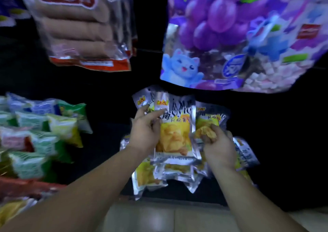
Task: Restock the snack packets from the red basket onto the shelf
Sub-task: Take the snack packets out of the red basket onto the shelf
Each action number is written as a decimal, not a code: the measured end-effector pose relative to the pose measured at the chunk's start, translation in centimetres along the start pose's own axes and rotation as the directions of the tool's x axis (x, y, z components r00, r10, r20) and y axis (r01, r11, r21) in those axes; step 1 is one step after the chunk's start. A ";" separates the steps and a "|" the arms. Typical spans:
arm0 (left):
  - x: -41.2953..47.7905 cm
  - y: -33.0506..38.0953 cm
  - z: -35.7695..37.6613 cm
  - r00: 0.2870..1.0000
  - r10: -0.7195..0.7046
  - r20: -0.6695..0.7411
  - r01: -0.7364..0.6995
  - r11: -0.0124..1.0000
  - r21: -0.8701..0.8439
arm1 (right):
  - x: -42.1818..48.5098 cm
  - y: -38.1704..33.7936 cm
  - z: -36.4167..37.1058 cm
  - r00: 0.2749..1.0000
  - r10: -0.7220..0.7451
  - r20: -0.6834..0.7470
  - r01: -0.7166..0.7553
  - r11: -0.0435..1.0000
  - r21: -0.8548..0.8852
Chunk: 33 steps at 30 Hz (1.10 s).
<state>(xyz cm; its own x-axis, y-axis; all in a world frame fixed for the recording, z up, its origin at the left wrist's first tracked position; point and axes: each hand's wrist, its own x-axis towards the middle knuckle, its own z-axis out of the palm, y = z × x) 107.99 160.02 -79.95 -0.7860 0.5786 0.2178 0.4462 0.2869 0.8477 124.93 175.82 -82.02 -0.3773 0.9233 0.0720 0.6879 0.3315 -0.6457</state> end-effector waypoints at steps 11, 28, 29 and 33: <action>-3.5 -6.1 4.0 0.891 -0.291 0.350 0.274 0.957 0.098 | 0.7 3.1 -1.0 0.991 0.018 0.136 -0.010 0.998 -0.063; -19.0 -15.9 -17.8 0.812 -0.544 -0.214 0.522 0.839 -0.152 | -18.4 -16.3 11.8 0.476 -0.471 0.743 0.560 0.814 0.157; -19.9 -16.9 -19.2 0.768 -0.578 -0.276 0.558 0.815 -0.156 | -20.3 -17.6 13.2 0.427 -0.481 0.766 0.547 0.812 0.205; -23.3 -21.6 -23.6 0.596 -0.726 -0.344 0.692 0.681 -0.240 | -26.6 -21.6 19.8 0.151 -0.496 0.855 0.613 0.726 0.313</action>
<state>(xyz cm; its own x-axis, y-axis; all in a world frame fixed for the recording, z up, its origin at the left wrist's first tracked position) 106.57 122.30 -91.87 -0.9393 -0.1265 -0.3188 -0.3421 0.4126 0.8442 107.81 140.22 -85.01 -0.9284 -0.1908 -0.3189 0.0742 0.7456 -0.6622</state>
